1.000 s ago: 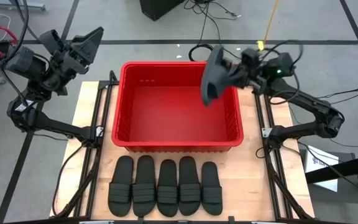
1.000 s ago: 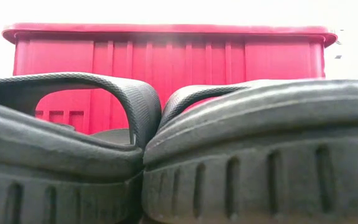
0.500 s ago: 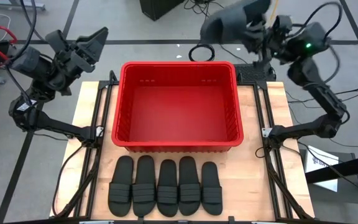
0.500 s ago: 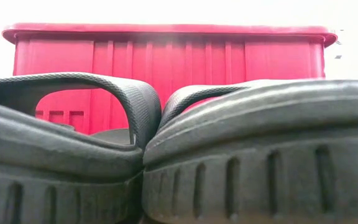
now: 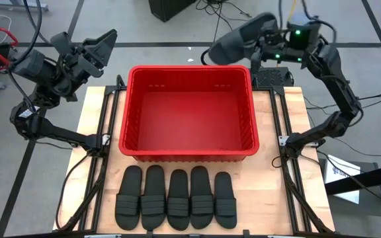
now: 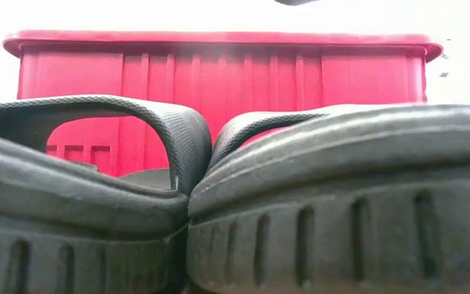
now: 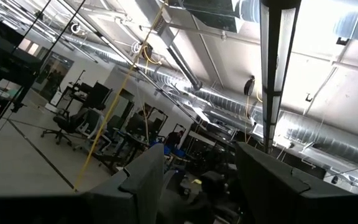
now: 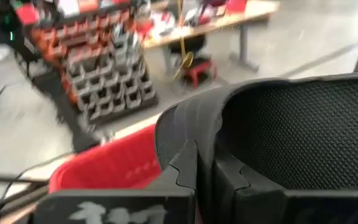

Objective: Pick and place slides into bin
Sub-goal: Put the black slide into the red bin

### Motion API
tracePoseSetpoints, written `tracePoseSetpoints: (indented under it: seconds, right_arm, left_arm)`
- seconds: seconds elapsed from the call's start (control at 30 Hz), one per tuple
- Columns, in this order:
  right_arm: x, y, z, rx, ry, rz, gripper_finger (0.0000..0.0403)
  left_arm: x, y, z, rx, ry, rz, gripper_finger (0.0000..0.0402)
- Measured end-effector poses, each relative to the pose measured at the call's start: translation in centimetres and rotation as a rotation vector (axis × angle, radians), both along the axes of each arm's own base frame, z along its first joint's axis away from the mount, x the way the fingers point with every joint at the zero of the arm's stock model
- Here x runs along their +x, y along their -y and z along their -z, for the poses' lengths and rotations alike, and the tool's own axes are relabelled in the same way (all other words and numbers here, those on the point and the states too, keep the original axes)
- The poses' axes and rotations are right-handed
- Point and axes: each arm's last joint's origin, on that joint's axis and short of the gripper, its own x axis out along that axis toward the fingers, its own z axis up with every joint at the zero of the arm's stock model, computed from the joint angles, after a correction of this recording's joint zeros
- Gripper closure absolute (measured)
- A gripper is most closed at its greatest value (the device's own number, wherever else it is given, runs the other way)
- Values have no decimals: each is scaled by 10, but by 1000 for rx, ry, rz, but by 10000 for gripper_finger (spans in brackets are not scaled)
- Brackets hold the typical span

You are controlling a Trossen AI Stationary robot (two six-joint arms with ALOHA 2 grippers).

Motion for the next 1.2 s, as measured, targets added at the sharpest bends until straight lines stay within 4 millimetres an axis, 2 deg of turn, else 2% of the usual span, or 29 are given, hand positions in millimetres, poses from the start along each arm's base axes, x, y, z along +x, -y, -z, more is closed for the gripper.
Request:
tracePoseSetpoints:
  seconds: [0.17,0.47,0.7,0.93,1.2]
  right_arm:
    - [12,10,19,82,-161,-89,397]
    - [30,21,52,292,-284,-374,397]
    - [34,23,87,421,-528,-493,397]
    - [40,27,96,429,-515,-548,397]
    - [48,23,120,506,-553,-620,397]
  left_arm:
    - [0,0,0,1,0,0,201]
    - [0,0,0,5,-4,7,201]
    - [1,0,2,3,-26,6,201]
    - [1,0,2,5,-27,7,201]
    - [2,0,3,1,-44,9,201]
